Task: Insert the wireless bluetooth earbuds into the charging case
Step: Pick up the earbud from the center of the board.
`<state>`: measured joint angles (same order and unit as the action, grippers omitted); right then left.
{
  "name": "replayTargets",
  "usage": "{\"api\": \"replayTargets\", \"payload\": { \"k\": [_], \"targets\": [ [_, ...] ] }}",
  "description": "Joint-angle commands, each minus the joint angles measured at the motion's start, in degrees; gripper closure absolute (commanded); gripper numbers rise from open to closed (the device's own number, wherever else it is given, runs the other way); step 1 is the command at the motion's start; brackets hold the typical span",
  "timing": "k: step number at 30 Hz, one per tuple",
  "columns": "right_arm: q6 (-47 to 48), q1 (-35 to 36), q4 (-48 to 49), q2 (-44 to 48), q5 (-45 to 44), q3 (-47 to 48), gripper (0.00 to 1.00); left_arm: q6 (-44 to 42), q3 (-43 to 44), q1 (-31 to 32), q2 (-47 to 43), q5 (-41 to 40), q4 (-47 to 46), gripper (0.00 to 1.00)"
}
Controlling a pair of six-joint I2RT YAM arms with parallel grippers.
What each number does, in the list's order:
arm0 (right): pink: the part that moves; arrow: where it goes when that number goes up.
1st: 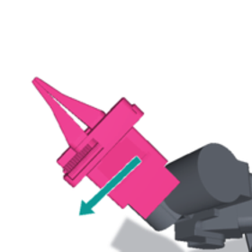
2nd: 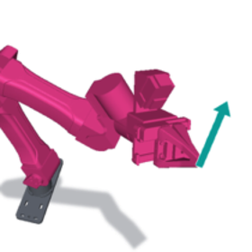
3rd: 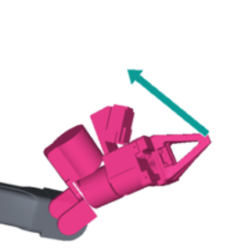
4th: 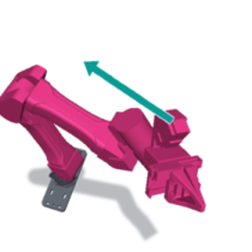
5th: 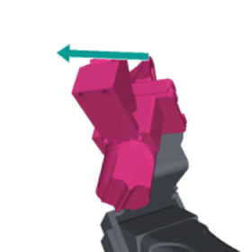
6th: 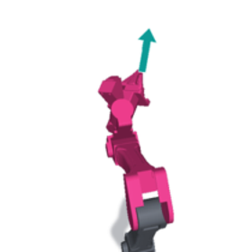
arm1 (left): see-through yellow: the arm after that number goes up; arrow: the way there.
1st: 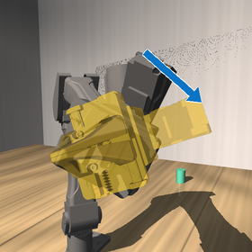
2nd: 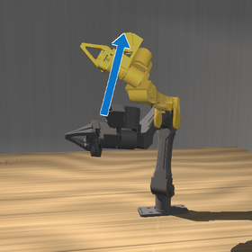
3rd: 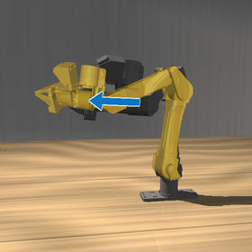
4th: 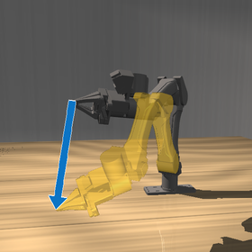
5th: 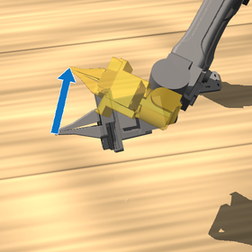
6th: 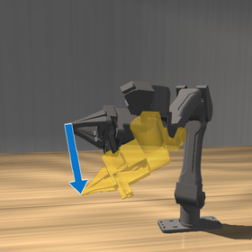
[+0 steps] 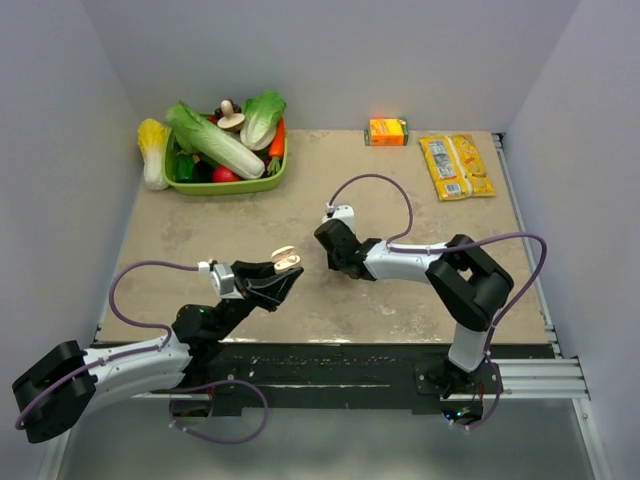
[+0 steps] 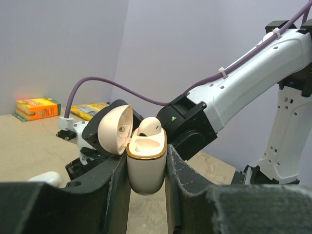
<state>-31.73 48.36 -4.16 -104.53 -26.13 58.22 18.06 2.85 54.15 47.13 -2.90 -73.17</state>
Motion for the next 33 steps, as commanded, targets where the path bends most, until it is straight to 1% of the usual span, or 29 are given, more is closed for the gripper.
{"api": "replayTargets", "payload": {
  "k": [1,5,8,9,11,12,16,22,26,33],
  "targets": [
    [-0.2,-0.1,-2.0,3.3,1.3,-0.2,1.00,0.5,-10.0,0.4,0.3,-1.0,-20.5,1.00],
    [0.4,-0.1,-2.6,2.3,0.9,-0.1,1.00,0.6,-10.1,0.5,0.9,-0.9,-20.5,1.00],
    [0.4,-0.2,-2.8,1.0,1.6,-0.4,0.92,0.7,-10.1,0.5,1.1,-0.9,-20.5,1.00],
    [0.3,-0.2,-2.6,0.7,1.9,-0.5,0.87,0.7,-10.1,0.5,1.2,-0.9,-20.5,1.00],
    [0.3,-0.1,-2.5,0.2,2.6,-0.6,0.81,0.7,-10.1,0.6,1.2,-0.9,-20.4,1.00],
    [0.3,-0.1,-2.6,0.1,2.6,-0.5,0.76,0.7,-10.1,0.6,1.1,-0.9,-20.5,1.00],
    [0.8,-0.2,-3.6,0.1,2.8,0.3,0.68,0.7,-10.2,0.6,1.1,-1.0,-20.4,1.00],
    [2.4,-0.2,-7.3,0.6,3.2,2.8,0.62,0.6,-10.4,0.7,1.2,-1.0,-20.8,1.00],
    [3.8,-0.2,-11.5,0.0,3.9,5.8,0.60,0.5,-10.7,0.7,0.9,-1.0,-20.8,1.00],
    [7.3,-1.4,-17.4,-3.9,7.4,10.9,0.59,0.7,-10.9,0.7,0.8,-1.0,-21.2,1.00]
  ]
}}
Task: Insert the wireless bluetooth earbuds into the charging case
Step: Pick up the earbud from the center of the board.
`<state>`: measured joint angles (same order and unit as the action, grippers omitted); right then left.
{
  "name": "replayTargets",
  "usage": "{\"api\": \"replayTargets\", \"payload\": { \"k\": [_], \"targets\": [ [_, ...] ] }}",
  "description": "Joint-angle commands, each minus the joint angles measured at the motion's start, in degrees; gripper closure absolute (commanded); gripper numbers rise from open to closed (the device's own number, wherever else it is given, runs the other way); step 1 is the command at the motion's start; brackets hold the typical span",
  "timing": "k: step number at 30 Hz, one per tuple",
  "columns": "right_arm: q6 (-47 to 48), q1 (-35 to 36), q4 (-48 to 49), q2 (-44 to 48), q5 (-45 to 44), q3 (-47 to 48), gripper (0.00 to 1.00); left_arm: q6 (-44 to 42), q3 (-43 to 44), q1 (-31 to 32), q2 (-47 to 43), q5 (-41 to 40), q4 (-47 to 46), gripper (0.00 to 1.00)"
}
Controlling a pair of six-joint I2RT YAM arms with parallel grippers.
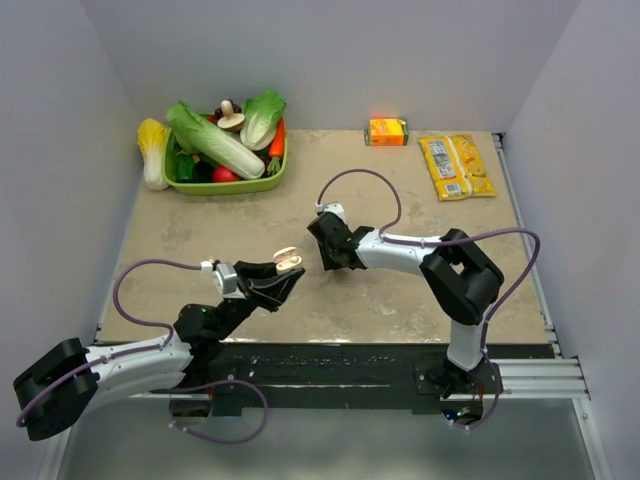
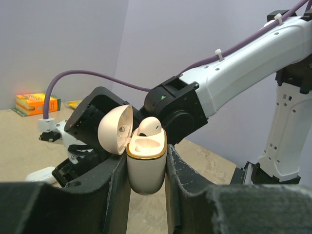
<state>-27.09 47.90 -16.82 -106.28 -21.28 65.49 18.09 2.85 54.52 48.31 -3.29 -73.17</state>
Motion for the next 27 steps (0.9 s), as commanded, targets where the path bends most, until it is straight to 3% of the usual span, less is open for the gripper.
{"api": "replayTargets", "payload": {
  "k": [1,12,27],
  "targets": [
    [2.8,-1.1,-5.8,-2.6,2.7,4.2,0.59,0.7,-11.0,0.3,-0.4,-0.6,-21.2,1.00],
    [5.4,-2.0,-11.2,-7.5,4.8,9.0,0.59,0.5,-11.6,0.3,-2.5,-0.7,-20.0,1.00],
    [8.0,-2.0,-17.3,-6.8,3.7,10.4,0.58,0.9,-11.3,0.3,-1.1,-0.1,-21.1,1.00]
  ]
}}
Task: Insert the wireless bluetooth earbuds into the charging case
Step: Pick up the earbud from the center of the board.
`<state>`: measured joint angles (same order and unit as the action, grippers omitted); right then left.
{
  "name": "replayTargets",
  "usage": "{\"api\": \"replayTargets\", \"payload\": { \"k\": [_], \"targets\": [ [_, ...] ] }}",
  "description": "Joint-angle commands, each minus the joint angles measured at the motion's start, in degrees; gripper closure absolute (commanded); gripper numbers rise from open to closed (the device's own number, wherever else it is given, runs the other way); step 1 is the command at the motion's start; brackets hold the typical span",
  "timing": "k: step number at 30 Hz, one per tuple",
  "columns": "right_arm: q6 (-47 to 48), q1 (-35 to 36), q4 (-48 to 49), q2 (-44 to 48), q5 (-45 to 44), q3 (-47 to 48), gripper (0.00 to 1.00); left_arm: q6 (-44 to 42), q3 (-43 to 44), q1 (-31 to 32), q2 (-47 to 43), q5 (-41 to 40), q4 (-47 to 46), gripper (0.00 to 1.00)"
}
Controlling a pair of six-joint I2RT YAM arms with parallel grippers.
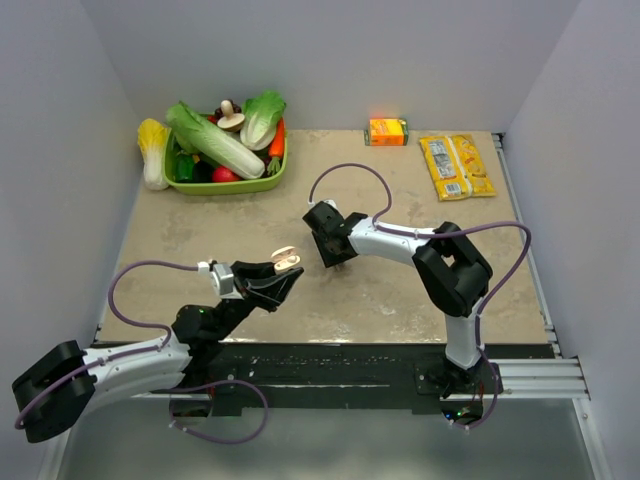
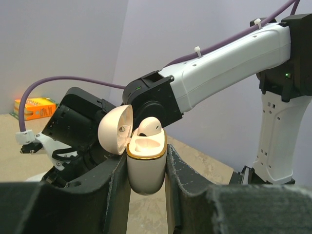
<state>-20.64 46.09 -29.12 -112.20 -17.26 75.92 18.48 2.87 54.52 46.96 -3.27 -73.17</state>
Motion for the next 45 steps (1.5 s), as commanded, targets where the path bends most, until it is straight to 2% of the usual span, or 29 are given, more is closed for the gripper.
{"api": "replayTargets", "payload": {
  "k": [1,10,16,19,27,34,41,45],
  "targets": [
    [1.7,-0.2,-4.6,-1.2,-0.1,-0.1,0.58,0.6,-11.3,0.3,0.4,-0.1,-21.3,1.00],
    [1.7,-0.2,-4.0,-2.5,1.7,-0.8,0.59,0.9,-11.6,0.4,0.6,0.2,-22.3,1.00],
    [1.7,-0.2,-3.5,-2.0,3.0,-2.4,0.63,0.8,-11.8,0.4,0.0,0.0,-21.8,1.00],
    [1.6,-0.2,-2.9,-1.4,3.5,-3.7,0.66,0.7,-11.8,0.5,-0.2,-0.1,-21.8,1.00],
    [0.9,-0.2,-0.8,-0.3,4.8,-6.3,0.84,0.7,-11.8,0.5,-0.8,-0.1,-21.0,1.00],
    [-1.4,-0.2,2.1,5.8,3.6,-8.4,0.99,0.2,-11.7,0.5,-0.3,-0.6,-20.8,1.00],
    [-3.5,-0.2,4.6,14.4,1.9,-10.3,1.00,-0.5,-11.0,0.5,-0.1,-1.2,-20.6,1.00],
    [-4.2,-0.2,9.8,21.7,0.8,-13.2,1.00,-1.0,-10.3,0.5,0.5,-1.6,-20.4,1.00]
  ]
}}
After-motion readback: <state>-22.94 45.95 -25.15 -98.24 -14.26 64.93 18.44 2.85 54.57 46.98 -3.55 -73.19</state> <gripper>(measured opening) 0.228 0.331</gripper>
